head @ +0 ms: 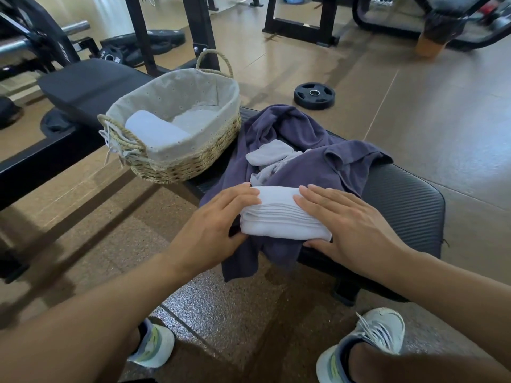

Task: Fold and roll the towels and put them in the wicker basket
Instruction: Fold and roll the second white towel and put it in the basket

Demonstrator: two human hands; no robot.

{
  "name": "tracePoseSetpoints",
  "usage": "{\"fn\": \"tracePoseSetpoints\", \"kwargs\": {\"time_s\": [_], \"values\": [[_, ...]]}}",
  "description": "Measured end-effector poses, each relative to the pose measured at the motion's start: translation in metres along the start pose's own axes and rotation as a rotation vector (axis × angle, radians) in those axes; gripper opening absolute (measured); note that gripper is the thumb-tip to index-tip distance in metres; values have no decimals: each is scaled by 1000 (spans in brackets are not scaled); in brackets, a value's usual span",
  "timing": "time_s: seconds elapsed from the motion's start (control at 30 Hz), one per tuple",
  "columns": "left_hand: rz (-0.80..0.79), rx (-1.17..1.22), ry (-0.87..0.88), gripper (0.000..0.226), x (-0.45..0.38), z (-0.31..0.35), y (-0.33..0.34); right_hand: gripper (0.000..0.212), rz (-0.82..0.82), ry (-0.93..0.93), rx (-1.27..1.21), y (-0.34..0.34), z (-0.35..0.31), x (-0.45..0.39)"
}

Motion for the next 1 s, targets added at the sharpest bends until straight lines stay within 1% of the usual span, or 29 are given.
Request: {"fn": "tracePoseSetpoints", "kwargs": {"time_s": [0.13, 0.23, 0.3, 0.33, 0.4, 0.43, 0.57, 0.6, 0.67, 0.73, 0.77, 0.8, 0.93, 1.0], "values": [[78, 144, -107, 44, -4, -11, -13, 62, 82, 24, -62, -13, 6, -2], [106, 205, -124, 44, -8, -6, -23, 53, 136, 89, -152, -33, 14, -6], [93, 226, -106, 53, -10, 5, -26, 49, 155, 126, -197, -47, 18, -8], [73, 231, -110, 61, -10, 9, -25, 47, 146, 133, -208, -51, 19, -9], [28, 231, -136, 82, -9, 14, -23, 43, 85, 126, -248, -56, 17, -12], [31, 234, -146, 85, -9, 16, -23, 42, 36, 118, -280, -55, 15, -15], [150, 368, -209, 67, -7, 10, -34, 40, -232, 133, -451, -38, 16, -21], [165, 382, -213, 64, -7, 9, -37, 42, -311, 129, -459, -33, 14, -23], [169, 403, -210, 61, -5, 8, -39, 57, -405, 87, -377, -27, 5, -30], [174, 428, -213, 60, -5, 7, -42, 76, -394, 39, -330, -28, -10, -43], [185, 437, -214, 59, -6, 7, -45, 83, -371, 36, -332, -30, -17, -51], [199, 442, -220, 58, -6, 6, -48, 84, -343, 38, -332, -33, -22, -58], [270, 492, -283, 54, -8, -9, -64, 57, -243, 15, -267, -47, -27, -86], [298, 511, -304, 51, -11, -20, -72, 51, -200, 20, -219, -55, -29, -99]]}}
Point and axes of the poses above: each hand's wrist, its own x-axis away from the middle knuckle, its own y-axis out of the palm, z = x × y, the point moved 10 cm from there along -x, towards the middle knuckle, and after that the axes turned 6 degrees about x, right-handed, at the moved point
